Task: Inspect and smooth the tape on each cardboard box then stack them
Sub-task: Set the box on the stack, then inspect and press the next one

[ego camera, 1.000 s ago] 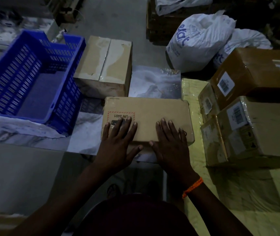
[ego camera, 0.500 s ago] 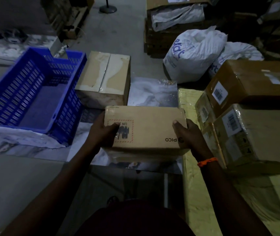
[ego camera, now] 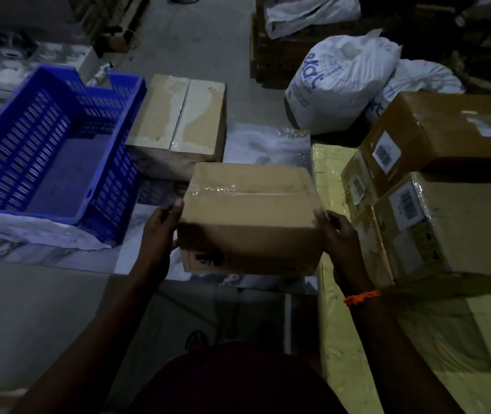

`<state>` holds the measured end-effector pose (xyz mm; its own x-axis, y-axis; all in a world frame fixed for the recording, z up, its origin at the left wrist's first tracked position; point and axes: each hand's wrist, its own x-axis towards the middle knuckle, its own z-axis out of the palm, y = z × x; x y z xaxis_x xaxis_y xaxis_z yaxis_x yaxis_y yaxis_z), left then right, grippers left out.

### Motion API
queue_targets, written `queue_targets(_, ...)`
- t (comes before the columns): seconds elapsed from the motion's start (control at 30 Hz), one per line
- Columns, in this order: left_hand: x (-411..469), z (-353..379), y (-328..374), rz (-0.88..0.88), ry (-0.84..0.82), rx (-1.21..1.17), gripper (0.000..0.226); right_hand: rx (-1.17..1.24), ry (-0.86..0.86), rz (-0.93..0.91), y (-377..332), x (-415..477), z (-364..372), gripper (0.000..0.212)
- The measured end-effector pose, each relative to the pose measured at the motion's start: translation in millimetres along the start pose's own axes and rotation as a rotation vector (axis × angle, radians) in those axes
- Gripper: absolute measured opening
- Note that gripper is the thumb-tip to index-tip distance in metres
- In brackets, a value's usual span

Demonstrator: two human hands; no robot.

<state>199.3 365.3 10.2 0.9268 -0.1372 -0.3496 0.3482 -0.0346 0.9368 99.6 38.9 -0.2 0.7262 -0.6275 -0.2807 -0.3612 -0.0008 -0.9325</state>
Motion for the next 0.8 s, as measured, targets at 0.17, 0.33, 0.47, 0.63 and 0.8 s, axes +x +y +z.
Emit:
queue_targets(0.17,-14,-10,-37,-0.047,0.064,0.087,0.042,-0.083,-0.017,0.017,46,-23,-2,0.055)
queue_targets(0.33,-39,-8,-61,-0.112,0.077,0.092,0.036,-0.173,-0.006,0.029,73,-41,-6,0.054)
queue_targets(0.47,-41,-5,-67,0.01,0.099,0.335,0.055,-0.45,0.053,-0.124,61,-46,6,0.061)
queue_targets(0.63,-2,30,-51,0.563,-0.019,1.005,0.069,-0.836,-0.081,-0.556,46,-18,51,0.08)
queue_targets(0.8,26,60,-46,0.473,-0.239,1.391,0.081,-1.047,-0.233,-0.494,40,10,79,0.086)
